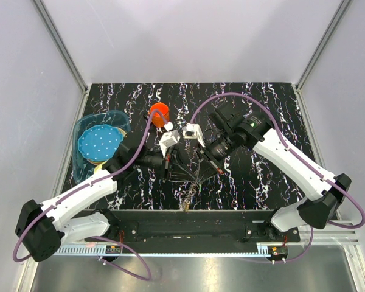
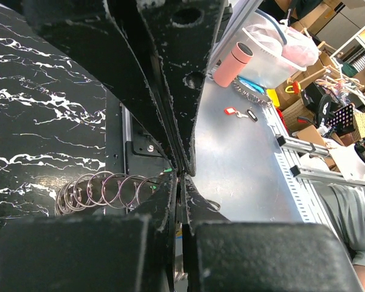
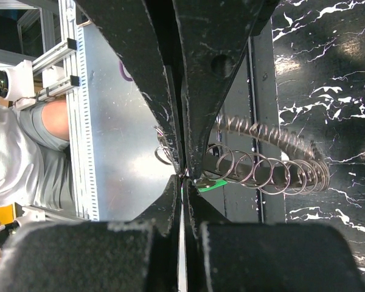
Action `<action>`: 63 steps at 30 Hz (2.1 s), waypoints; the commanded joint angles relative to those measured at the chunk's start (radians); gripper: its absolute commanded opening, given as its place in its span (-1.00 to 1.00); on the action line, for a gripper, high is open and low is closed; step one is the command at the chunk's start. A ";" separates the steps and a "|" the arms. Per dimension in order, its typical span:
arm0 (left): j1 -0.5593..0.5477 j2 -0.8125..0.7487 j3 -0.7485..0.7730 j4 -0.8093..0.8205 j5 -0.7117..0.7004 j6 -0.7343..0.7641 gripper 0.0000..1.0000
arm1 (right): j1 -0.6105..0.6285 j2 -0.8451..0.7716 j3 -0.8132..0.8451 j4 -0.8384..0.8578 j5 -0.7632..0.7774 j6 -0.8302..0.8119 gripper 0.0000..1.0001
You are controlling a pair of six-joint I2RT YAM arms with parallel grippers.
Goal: Remove the keys from the keyring
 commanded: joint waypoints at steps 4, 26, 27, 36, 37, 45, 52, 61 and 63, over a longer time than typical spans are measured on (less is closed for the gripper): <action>0.004 -0.016 0.024 0.089 -0.034 -0.001 -1.00 | 0.012 -0.038 0.003 0.098 0.050 0.054 -0.92; 0.003 -0.205 -0.349 0.954 -0.566 -0.240 -1.00 | 0.012 -0.528 -0.482 0.987 0.473 0.363 -0.03; 0.004 -0.206 -0.356 0.966 -0.580 -0.240 -1.00 | 0.012 -0.542 -0.511 1.014 0.476 0.376 -0.03; 0.003 -0.191 -0.358 1.141 -0.691 -0.265 -1.00 | 0.012 -0.578 -0.701 1.319 0.385 0.549 -0.10; 0.003 -0.180 -0.353 1.166 -0.695 -0.265 -1.00 | 0.011 -0.561 -0.712 1.367 0.370 0.578 -0.11; 0.003 -0.100 -0.344 1.305 -0.738 -0.259 -1.00 | 0.037 -0.444 -0.769 1.666 0.327 0.766 -0.20; 0.004 -0.067 -0.339 1.348 -0.732 -0.268 -1.00 | 0.057 -0.446 -0.764 1.599 0.391 0.721 -0.23; 0.018 -0.056 -0.335 1.401 -0.672 -0.351 -1.00 | 0.057 -0.588 -0.734 1.310 0.531 0.479 -0.09; 0.023 -0.054 -0.326 1.401 -0.642 -0.360 -1.00 | 0.057 -0.616 -0.717 1.257 0.552 0.434 -0.07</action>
